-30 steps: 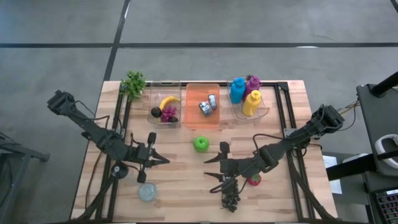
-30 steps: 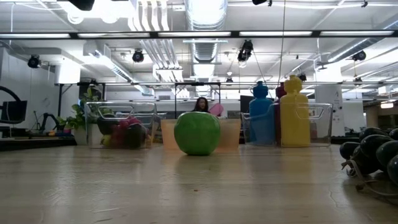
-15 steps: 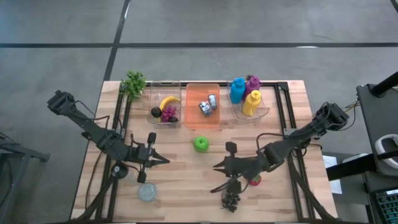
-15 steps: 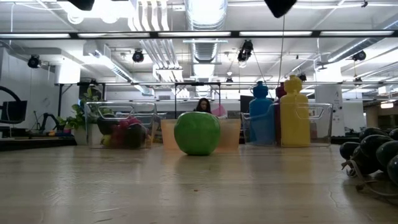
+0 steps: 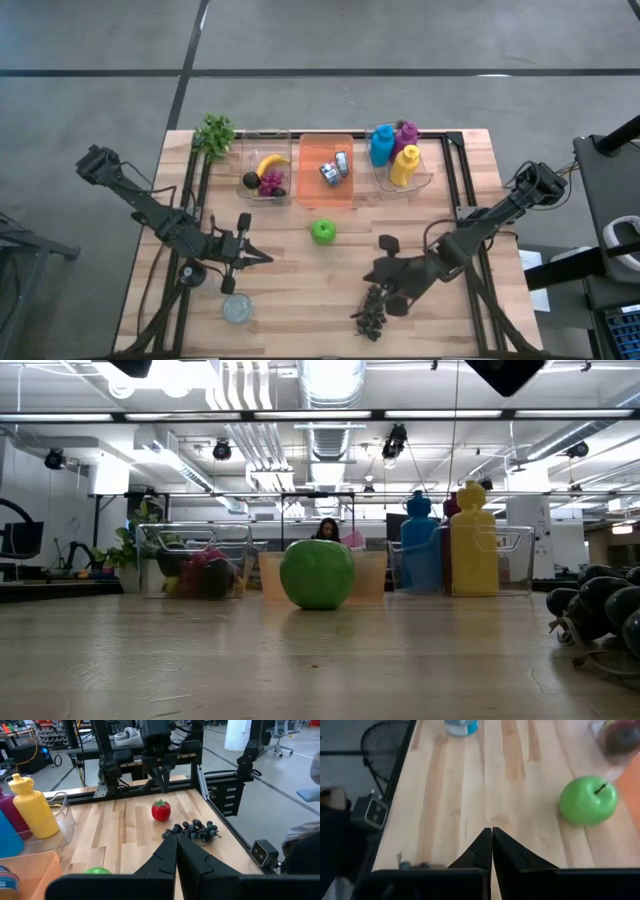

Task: Pick & Place Food Item
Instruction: Put the black grapes into the left transparent bin

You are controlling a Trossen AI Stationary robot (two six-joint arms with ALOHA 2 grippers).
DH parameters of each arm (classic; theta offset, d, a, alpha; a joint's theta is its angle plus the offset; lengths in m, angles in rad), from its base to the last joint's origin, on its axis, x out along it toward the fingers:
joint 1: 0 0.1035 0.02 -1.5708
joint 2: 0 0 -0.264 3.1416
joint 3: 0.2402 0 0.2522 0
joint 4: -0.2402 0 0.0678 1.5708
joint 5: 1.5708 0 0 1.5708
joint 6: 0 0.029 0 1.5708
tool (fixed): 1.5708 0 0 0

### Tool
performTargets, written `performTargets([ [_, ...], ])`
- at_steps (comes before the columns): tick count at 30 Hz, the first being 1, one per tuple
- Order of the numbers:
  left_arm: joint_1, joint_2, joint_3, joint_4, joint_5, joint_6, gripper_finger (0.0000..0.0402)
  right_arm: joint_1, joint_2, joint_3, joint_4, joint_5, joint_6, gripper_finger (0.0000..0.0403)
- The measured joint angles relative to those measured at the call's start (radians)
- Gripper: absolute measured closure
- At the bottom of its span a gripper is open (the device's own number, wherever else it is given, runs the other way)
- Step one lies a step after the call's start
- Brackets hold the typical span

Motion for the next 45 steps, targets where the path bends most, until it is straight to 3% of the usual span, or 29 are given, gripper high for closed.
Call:
performTargets([
  [8, 0.0, 0.0, 0.0, 0.0, 0.0, 0.0, 0.0391, 0.027, -0.001, 0.0, -0.213, -0.119, 0.195, 0.0394],
  [14, 0.0, 0.0, 0.0, 0.0, 0.0, 0.001, 0.0391, 0.028, 0.001, 0.0, -0.259, -0.273, 0.244, 0.0394],
  [22, 0.0, 0.0, 0.0, 0.0, 0.0, 0.003, 0.0391, 0.027, 0.001, 0.0, -0.253, -0.274, 0.249, 0.0386],
  [29, 0.001, -0.001, -0.003, -0.002, 0.0, 0.003, 0.0391, 0.027, 0.032, 0.0, -0.236, -0.266, 0.209, 0.0327],
  [36, 0.001, -0.001, -0.004, -0.004, 0.0, 0.003, 0.0391, 0.026, 0.11, 0.0, -0.101, -0.248, 0.064, 0.0265],
  [45, 0.0, 0.0, -0.005, -0.004, 0.0, 0.003, 0.0391, 0.007, 0.202, -0.002, -0.074, -0.248, 0.013, 0.0247],
])
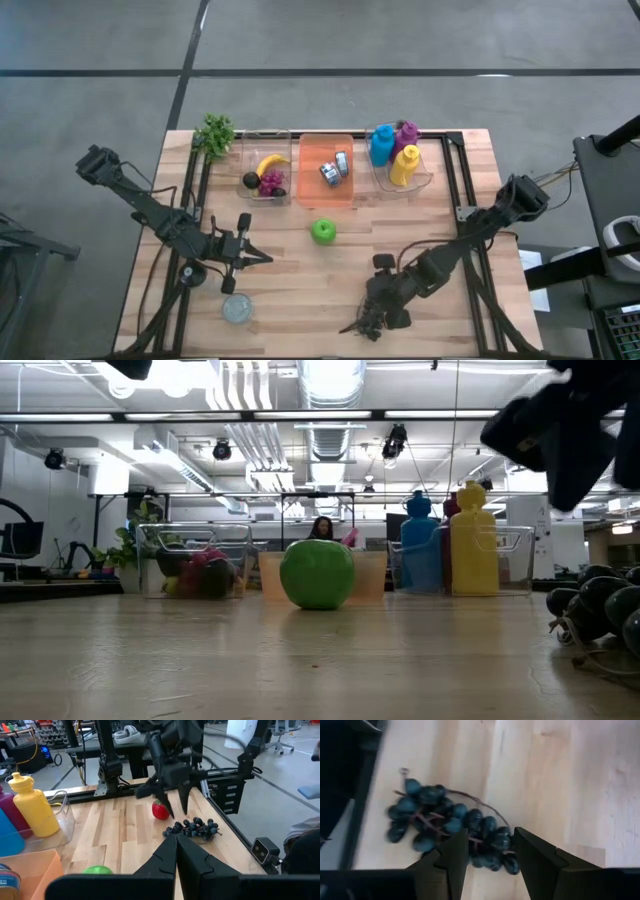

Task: Pick & Place Food Item
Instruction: Put the black grapes into the left transparent bin

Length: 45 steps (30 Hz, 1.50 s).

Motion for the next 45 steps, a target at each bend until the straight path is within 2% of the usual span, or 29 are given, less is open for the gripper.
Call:
performTargets([
  [6, 0.0, 0.0, 0.0, 0.0, 0.0, -0.001, 0.0391, -0.031, 0.063, -0.001, -0.003, -0.009, -0.01, 0.0261],
  [12, 0.0, 0.0, 0.0, 0.0, 0.0, -0.002, 0.0391, -0.047, 0.082, -0.004, -0.004, -0.102, -0.014, 0.0275],
  [23, 0.0, 0.0, 0.0, 0.0, 0.0, -0.002, 0.0391, -0.051, 0.12, -0.005, 0.008, -0.089, -0.043, 0.0273],
  [28, 0.0, 0.0, 0.0, 0.0, 0.0, -0.002, 0.0391, -0.052, 0.139, -0.004, 0.015, -0.089, -0.059, 0.0284],
  [34, 0.0, 0.0, 0.0, 0.0, 0.0, -0.002, 0.0391, -0.052, 0.139, -0.002, 0.014, -0.092, -0.063, 0.0313],
  [41, 0.0, 0.0, 0.0, 0.0, 0.0, 0.0, 0.0391, -0.052, 0.138, -0.001, 0.012, -0.109, -0.062, 0.0386],
  [45, 0.0, 0.0, 0.0, 0.0, 0.0, -0.001, 0.0391, -0.052, 0.138, 0.006, 0.01, -0.107, -0.063, 0.039],
])
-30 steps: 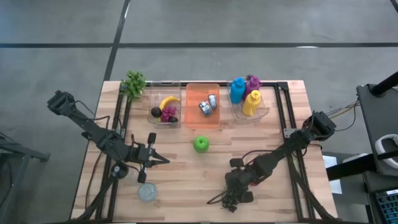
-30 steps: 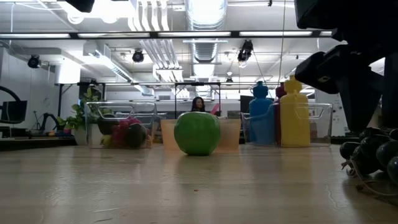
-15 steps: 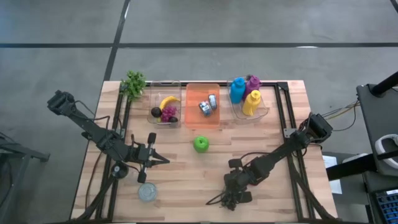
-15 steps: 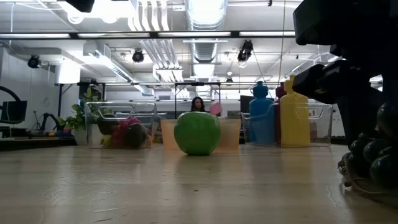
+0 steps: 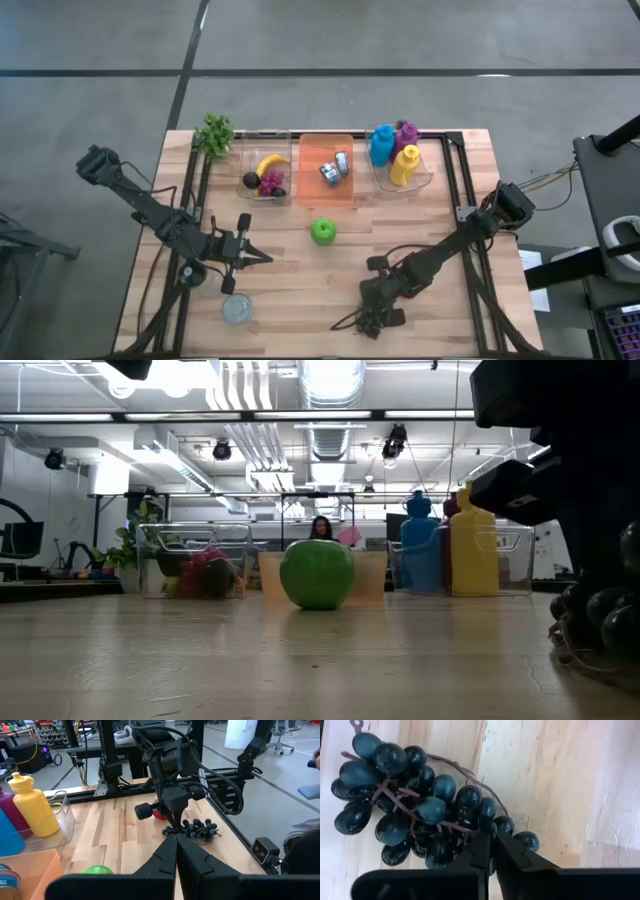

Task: Pick & Place Food Item
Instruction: Put the black grapes into the left transparent bin

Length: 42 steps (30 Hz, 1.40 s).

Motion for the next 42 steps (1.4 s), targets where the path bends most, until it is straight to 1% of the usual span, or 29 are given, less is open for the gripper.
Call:
performTargets([
  [6, 0.0, 0.0, 0.0, 0.0, 0.0, -0.005, 0.0391, -0.001, -0.011, 0.038, -0.006, 0.003, -0.012, 0.0393],
  [10, 0.001, 0.001, 0.0, -0.003, 0.0, -0.055, 0.0391, -0.001, -0.013, 0.072, -0.005, 0.006, -0.049, 0.0394],
  [16, 0.002, 0.0, 0.001, -0.003, 0.0, -0.054, 0.0385, -0.003, -0.013, 0.1, -0.007, 0.022, -0.078, 0.0394],
  [21, 0.002, 0.0, 0.001, -0.003, -0.017, -0.028, 0.0344, -0.005, -0.013, 0.124, -0.011, 0.023, -0.095, 0.0394],
  [24, 0.002, 0.0, 0.001, -0.003, -0.069, -0.005, 0.031, -0.005, -0.013, 0.147, -0.028, 0.03, -0.105, 0.0394],
  [26, 0.002, 0.0, 0.001, -0.003, -0.083, -0.002, 0.0291, -0.005, -0.014, 0.17, -0.06, 0.04, -0.115, 0.0394],
  [29, 0.002, 0.001, 0.001, -0.002, -0.084, -0.002, 0.0269, -0.005, -0.014, 0.209, -0.113, 0.087, -0.141, 0.0394],
  [33, 0.002, 0.016, 0.001, 0.001, -0.084, 0.0, 0.0254, -0.008, -0.014, 0.271, -0.168, 0.173, -0.191, 0.0394],
  [38, 0.002, 0.068, 0.001, 0.015, -0.083, 0.001, 0.0249, -0.017, -0.015, 0.346, -0.19, 0.262, -0.276, 0.0394],
  [42, 0.002, 0.129, 0.001, 0.065, -0.083, 0.002, 0.0254, -0.023, -0.015, 0.39, -0.184, 0.366, -0.33, 0.0394],
])
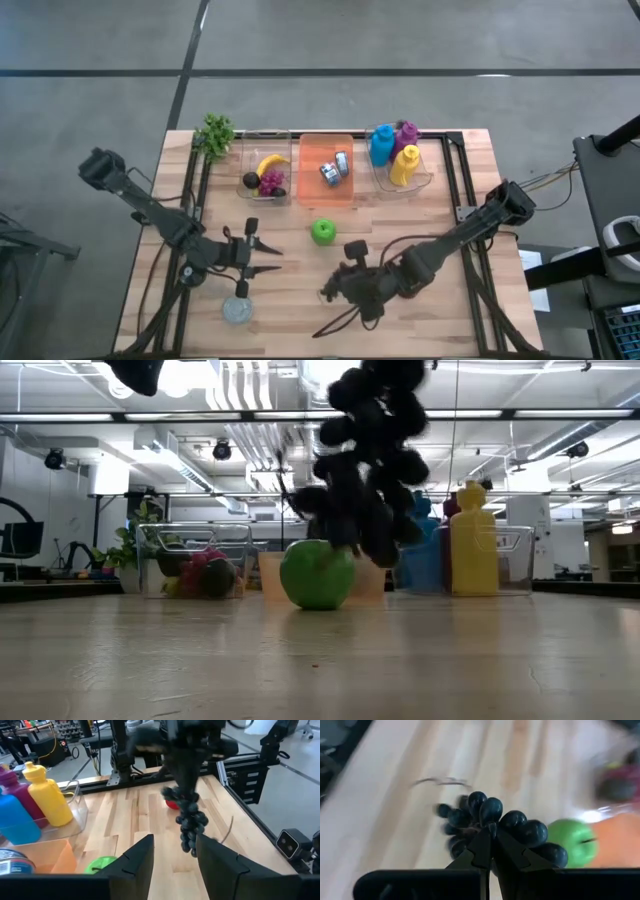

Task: Pick & Place Food Item
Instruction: Put the black grapes into the left transparent bin

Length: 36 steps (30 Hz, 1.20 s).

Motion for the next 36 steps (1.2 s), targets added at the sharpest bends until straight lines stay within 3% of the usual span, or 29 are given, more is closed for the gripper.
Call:
performTargets([
  [5, 0.003, 0.072, 0.0, 0.075, 0.0, 0.0, 0.0262, -0.01, -0.001, 0.021, 0.04, 0.133, -0.03, 0.0394],
  [12, 0.02, 0.147, 0.0, 0.198, -0.024, 0.007, 0.0257, -0.023, -0.001, 0.018, 0.106, 0.138, -0.065, 0.0394],
  [22, 0.049, 0.239, 0.0, 0.323, -0.064, 0.019, 0.0214, -0.034, -0.001, 0.015, 0.16, 0.138, -0.101, 0.0394],
  [36, 0.053, 0.249, 0.02, 0.333, -0.037, -0.004, 0.0182, -0.087, 0.004, 0.013, 0.18, 0.173, -0.128, 0.0394],
])
